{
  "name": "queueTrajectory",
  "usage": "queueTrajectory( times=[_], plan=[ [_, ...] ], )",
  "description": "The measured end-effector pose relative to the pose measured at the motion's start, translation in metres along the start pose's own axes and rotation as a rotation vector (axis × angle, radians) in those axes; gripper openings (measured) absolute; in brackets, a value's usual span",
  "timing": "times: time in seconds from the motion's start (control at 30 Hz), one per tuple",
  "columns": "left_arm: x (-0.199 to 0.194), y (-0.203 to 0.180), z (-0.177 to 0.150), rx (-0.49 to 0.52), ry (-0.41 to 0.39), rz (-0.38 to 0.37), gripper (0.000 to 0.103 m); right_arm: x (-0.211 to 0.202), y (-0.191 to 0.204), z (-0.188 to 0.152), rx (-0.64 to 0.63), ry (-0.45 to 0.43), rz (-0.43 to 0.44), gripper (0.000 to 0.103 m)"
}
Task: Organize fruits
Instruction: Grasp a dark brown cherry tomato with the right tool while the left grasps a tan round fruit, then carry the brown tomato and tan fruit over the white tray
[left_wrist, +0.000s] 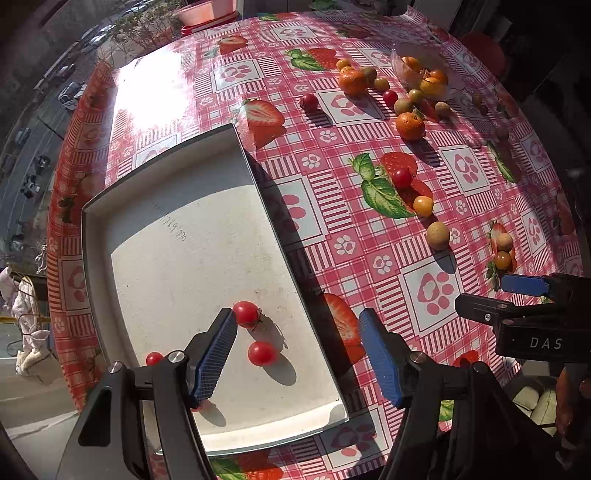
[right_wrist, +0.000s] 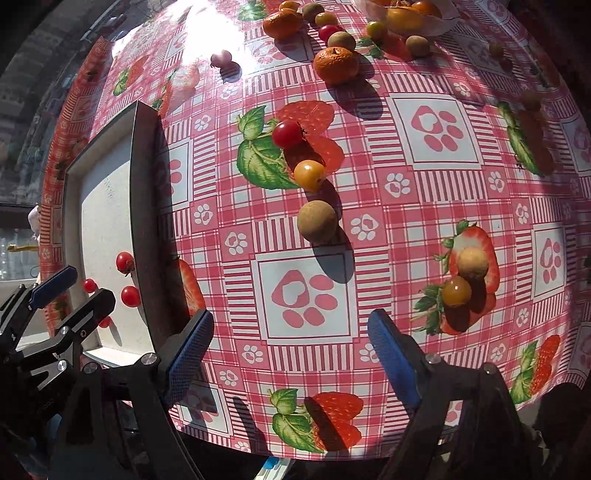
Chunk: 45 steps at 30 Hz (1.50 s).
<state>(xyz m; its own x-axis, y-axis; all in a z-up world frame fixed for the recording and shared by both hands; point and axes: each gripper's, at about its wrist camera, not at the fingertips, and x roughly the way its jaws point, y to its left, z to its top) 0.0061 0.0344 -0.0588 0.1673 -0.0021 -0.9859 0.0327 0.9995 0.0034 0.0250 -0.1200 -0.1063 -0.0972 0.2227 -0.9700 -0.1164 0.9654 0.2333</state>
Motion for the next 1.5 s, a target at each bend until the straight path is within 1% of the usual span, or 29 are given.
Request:
queueTrajectory(
  times=[0.1,0.23,0.33,0.5,0.77,0.8,0.87,0.93,0.97,1.0,1.03,1.07,1.1,1.17,1.23,1.3,1.33,1.43,1.5],
  plan=[
    [0.003,-0.022,0.01,0.04,0.009,-0.02,0.07,0.0,-0.033,-0.01,0.072,0.004,-0.028,0.088],
    [0.021,-0.05,0.024,0.074,0.055,-0.053,0.07,0.001,-0.067,-0.02,0.14,0.008,-0.056,0.088],
    [0.04,-0.071,0.033,0.091,0.101,-0.07,0.07,0.004,-0.086,-0.023,0.169,0.01,-0.068,0.088],
    [0.061,-0.092,0.048,0.088,0.119,-0.082,0.07,0.009,-0.111,-0.023,0.19,0.013,-0.074,0.088],
    [0.08,-0.108,0.061,0.075,0.122,-0.075,0.069,0.013,-0.12,-0.017,0.152,0.005,-0.083,0.088],
    [0.082,-0.109,0.062,0.073,0.125,-0.075,0.069,0.015,-0.109,-0.011,0.147,-0.001,-0.09,0.088],
    [0.086,-0.117,0.062,0.07,0.127,-0.066,0.069,0.014,-0.108,-0.008,0.14,-0.009,-0.095,0.087],
    [0.089,-0.12,0.063,0.065,0.128,-0.058,0.069,0.01,-0.106,-0.004,0.136,-0.02,-0.099,0.082],
    [0.092,-0.121,0.064,0.061,0.127,-0.051,0.067,0.009,-0.103,0.0,0.132,-0.025,-0.103,0.076],
    [0.094,-0.122,0.063,0.059,0.131,-0.048,0.057,0.009,-0.101,0.003,0.126,-0.03,-0.108,0.068],
    [0.096,-0.123,0.064,0.057,0.141,-0.041,0.053,0.008,-0.097,0.007,0.119,-0.035,-0.11,0.064],
    [0.096,-0.123,0.064,0.057,0.137,-0.037,0.053,0.007,-0.096,0.011,0.114,-0.037,-0.11,0.057],
    [0.096,-0.124,0.064,0.06,0.135,-0.034,0.053,0.006,-0.095,0.014,0.11,-0.039,-0.107,0.052],
    [0.097,-0.127,0.064,0.067,0.134,-0.027,0.051,0.006,-0.093,0.02,0.107,-0.037,-0.105,0.049],
    [0.097,-0.133,0.063,0.076,0.122,-0.009,0.037,0.005,-0.093,0.023,0.105,-0.037,-0.106,0.042],
    [0.095,-0.131,0.065,0.076,0.114,-0.028,0.028,0.004,-0.094,0.024,0.107,-0.039,-0.101,0.025],
    [0.095,-0.131,0.065,0.072,0.115,-0.039,0.028,0.004,-0.095,0.024,0.113,-0.039,-0.092,0.023],
    [0.09,-0.126,0.066,0.071,0.101,-0.048,0.028,0.001,-0.103,0.021,0.137,-0.037,-0.038,0.023],
    [0.083,-0.116,0.064,0.069,0.09,-0.056,0.028,-0.002,-0.106,0.021,0.152,-0.041,-0.013,0.023]
  ],
)
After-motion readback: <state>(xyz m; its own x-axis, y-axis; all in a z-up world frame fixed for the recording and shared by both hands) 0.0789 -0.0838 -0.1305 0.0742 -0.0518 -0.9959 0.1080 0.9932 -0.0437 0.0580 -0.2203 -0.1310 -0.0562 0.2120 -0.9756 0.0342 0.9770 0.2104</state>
